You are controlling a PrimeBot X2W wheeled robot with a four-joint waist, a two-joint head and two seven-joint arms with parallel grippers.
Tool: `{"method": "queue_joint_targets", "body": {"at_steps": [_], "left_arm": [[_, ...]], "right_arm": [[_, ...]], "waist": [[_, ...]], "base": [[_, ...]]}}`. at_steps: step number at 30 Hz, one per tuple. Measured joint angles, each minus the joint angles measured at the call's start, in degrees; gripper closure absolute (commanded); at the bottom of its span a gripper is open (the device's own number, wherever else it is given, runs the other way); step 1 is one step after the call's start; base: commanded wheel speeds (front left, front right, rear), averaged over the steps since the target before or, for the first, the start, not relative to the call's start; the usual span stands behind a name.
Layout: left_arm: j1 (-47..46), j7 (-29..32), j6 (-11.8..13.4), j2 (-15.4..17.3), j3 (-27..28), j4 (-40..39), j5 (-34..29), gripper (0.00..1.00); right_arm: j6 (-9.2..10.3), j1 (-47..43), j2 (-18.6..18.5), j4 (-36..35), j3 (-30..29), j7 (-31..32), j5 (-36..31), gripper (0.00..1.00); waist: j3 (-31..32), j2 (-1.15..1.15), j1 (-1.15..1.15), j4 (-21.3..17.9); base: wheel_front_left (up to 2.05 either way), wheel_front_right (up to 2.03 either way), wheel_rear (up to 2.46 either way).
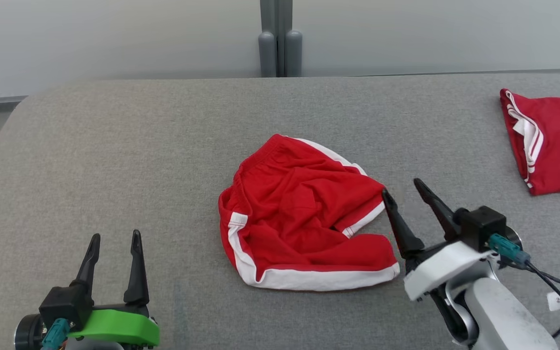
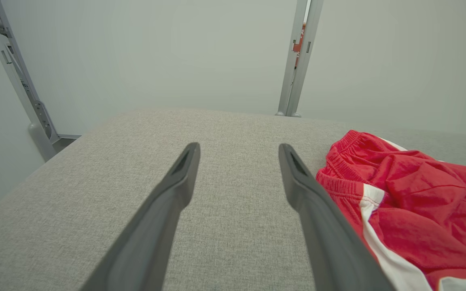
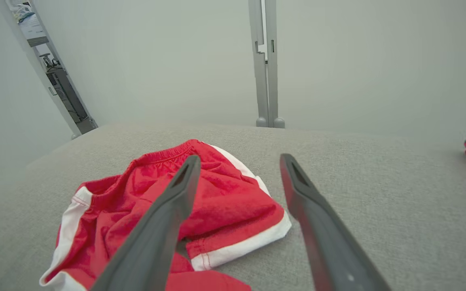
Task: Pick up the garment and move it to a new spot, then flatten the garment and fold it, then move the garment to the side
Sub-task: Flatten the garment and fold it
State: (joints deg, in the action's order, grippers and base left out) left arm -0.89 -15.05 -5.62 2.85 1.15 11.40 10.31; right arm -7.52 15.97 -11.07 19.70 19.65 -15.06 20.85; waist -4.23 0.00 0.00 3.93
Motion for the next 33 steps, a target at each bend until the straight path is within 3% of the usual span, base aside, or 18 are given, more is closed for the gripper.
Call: {"method": "queue_joint_targets", "body": {"at_steps": [12, 22, 33], "left_arm": [[1.3, 0.0, -0.7, 0.0, 2.3, -0.3, -1.3, 0.0], [3.1, 0.0, -1.0, 0.1, 3.1, -1.2, -2.3, 0.0], [4.7, 0.0, -1.4, 0.6, 3.5, -1.6, -2.4, 0.0]], "right_arm": [[0.0, -13.6, 1.5, -9.5, -9.8, 0.0, -3.6, 0.0], [0.0, -19.1, 3.5, -13.9, -11.9, 0.0, -6.0, 0.0], [0.0, -21.2, 4.8, -14.7, -13.2, 0.0, -6.5, 0.0]], "waist": [[2.3, 0.0, 0.0, -4.4], [4.7, 0.0, 0.0, -6.5], [5.2, 0.0, 0.0, -5.8]], "base": [[0.0, 0.0, 0.0], [0.0, 0.0, 0.0], [0.0, 0.0, 0.0]]}}
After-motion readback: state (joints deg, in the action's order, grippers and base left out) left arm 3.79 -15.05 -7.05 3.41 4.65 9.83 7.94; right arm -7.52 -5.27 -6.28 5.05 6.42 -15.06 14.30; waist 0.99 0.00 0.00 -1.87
